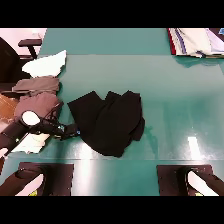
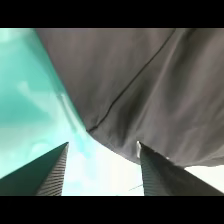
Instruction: Fold the shirts.
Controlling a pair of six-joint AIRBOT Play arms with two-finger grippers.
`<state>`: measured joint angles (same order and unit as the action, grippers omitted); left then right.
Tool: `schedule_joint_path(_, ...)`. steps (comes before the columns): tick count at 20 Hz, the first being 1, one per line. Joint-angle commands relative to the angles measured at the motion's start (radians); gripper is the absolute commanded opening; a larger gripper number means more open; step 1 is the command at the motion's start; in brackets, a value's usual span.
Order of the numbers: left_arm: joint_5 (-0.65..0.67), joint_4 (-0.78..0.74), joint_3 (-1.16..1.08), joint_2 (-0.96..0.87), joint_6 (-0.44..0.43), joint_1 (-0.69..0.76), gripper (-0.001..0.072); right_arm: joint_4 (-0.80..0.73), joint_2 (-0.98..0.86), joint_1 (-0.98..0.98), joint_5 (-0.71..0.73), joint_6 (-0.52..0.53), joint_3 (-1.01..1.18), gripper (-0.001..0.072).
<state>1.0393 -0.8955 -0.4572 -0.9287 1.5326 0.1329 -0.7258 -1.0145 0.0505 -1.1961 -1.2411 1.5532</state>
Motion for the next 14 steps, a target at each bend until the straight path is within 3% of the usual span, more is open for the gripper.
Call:
schedule_joint_path(1,-0.131,0.082,0.079,0.013,-0.002,0.048,0.0518,0.000,0.000,-0.002,0.011,0.000,-0.002,0.0019)
schedule_joint_path(5,-0.280,0.129,0.078,0.002,0.017,0.177,0.0476,0.000,0.000,-0.002,0.003,0.000,-0.002,0.0019)
schedule_joint_path(6,-0.293,0.129,0.076,0.002,0.057,0.179,0.0352,-0.001,0.000,-0.002,-0.008,0.000,-0.002,0.0020)
schedule_joint_path(7,-0.295,0.112,0.061,0.002,0.064,0.167,0.0098,-0.009,0.000,-0.001,-0.029,0.000,-0.002,0.0019)
schedule_joint_path(8,-0.280,0.087,0.029,0.003,0.063,0.139,0.0030,-0.034,0.000,-0.001,-0.064,0.000,-0.003,0.0020)
schedule_joint_path(11,-0.197,-0.067,-0.153,0.003,0.057,0.001,0.0024,-0.162,0.005,-0.002,-0.192,-0.053,-0.036,0.0019)
schedule_joint_path(14,-0.163,-0.193,-0.357,0.003,0.057,-0.138,0.0024,-0.250,0.040,-0.002,-0.220,-0.107,-0.248,0.0020)
